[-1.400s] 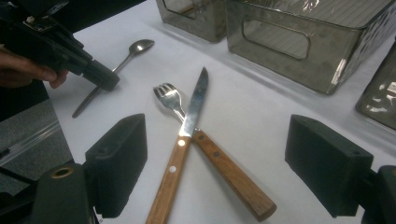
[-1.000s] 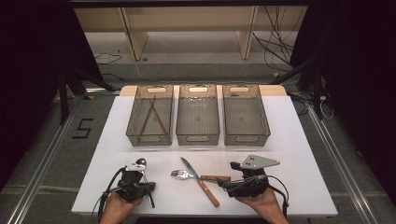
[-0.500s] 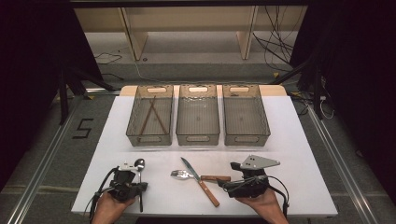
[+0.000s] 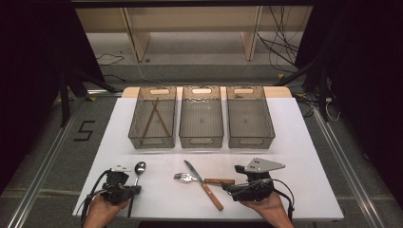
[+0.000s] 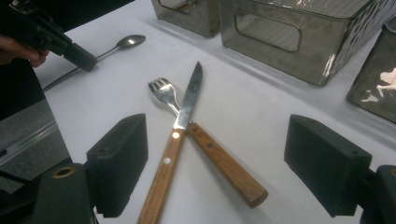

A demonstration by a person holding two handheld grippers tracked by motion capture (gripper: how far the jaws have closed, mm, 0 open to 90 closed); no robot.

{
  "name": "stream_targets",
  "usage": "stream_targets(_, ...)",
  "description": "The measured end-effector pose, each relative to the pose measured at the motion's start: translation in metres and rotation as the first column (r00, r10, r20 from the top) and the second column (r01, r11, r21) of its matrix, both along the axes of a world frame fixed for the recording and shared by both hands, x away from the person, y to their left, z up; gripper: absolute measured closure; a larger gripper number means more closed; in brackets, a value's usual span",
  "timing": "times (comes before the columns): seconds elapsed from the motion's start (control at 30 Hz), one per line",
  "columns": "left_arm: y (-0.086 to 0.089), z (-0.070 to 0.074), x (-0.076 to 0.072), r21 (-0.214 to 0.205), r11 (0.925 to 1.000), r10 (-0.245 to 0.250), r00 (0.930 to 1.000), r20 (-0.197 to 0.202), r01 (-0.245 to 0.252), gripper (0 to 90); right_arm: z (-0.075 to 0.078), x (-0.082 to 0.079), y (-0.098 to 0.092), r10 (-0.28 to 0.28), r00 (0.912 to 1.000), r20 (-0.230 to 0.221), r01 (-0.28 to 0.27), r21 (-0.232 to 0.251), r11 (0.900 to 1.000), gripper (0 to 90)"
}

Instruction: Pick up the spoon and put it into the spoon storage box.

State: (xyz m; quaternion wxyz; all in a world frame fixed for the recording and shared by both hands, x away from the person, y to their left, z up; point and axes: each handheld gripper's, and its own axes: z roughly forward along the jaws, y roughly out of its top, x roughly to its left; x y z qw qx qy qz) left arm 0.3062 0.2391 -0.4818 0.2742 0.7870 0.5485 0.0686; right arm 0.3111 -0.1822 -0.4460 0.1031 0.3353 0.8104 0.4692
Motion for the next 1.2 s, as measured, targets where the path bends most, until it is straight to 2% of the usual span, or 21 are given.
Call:
stream_targets(0.07, 0.003, 0.0, 0.0, 0.01, 0.9999, 0.006, 1.0, 0.0, -0.006, 89.1, 0.0, 0.0, 0.0, 0.001, 1.0, 0.0, -0.001, -0.001, 1.0, 22.4)
stream_targets(0.2, 0.005, 0.001, 0.0, 0.004, 0.9999, 0.013, 0.9999, -0.003, -0.013, 89.1, 0.0, 0.0, 0.0, 0.002, 1.0, -0.001, -0.002, -0.002, 1.0, 22.3)
stream_targets(0.37, 0.004, 0.008, 0.0, -0.043, 0.9991, 0.0, 0.9998, 0.018, 0.001, 88.3, 0.0, 0.0, 0.0, -0.002, 1.0, 0.001, 0.002, 0.001, 1.0, 22.4)
stream_targets(0.53, 0.009, 0.023, 0.003, -0.031, 0.9987, 0.041, 0.9979, 0.049, -0.04, 68.1, 0.001, 0.0, -0.001, -0.002, 1.0, 0.0, 0.002, 0.003, 1.0, 22.4)
stream_targets(0.63, 0.013, 0.024, 0.007, -0.002, 0.9984, 0.056, 0.9984, -0.004, -0.056, 55.6, 0.001, 0.0, -0.001, -0.002, 1.0, 0.0, 0.002, 0.003, 1.0, 22.3)
stream_targets(0.7, 0.014, 0.022, 0.008, 0.032, 0.9964, 0.079, 0.9968, -0.012, -0.079, 46.5, 0.001, 0.0, -0.001, -0.003, 1.0, 0.0, 0.003, 0.001, 1.0, 22.3)
stream_targets(0.8, 0.012, 0.019, 0.01, 0.071, 0.9948, 0.076, 0.9962, -0.041, -0.073, 39.9, 0.001, 0.0, -0.001, -0.003, 1.0, 0.0, 0.003, 0.002, 1.0, 22.4)
stream_targets(0.97, 0.005, 0.016, 0.013, 0.108, 0.9921, 0.071, 0.9957, -0.059, -0.064, 39.2, 0.001, 0.0, -0.002, -0.004, 1.0, 0.0, 0.004, 0.004, 1.0, 22.3)
stream_targets(1.1, 0.0, 0.012, 0.015, 0.149, 0.9878, 0.057, 0.9952, -0.079, -0.045, 47.7, 0.001, -0.001, -0.002, -0.004, 1.0, 0.002, 0.004, 0.003, 1.0, 22.4)
stream_targets(1.2, -0.001, 0.009, 0.016, 0.154, 0.9873, 0.05, 0.9954, -0.082, -0.037, 53.3, 0.002, -0.001, -0.002, -0.005, 1.0, 0.001, 0.005, 0.005, 1.0, 22.4)
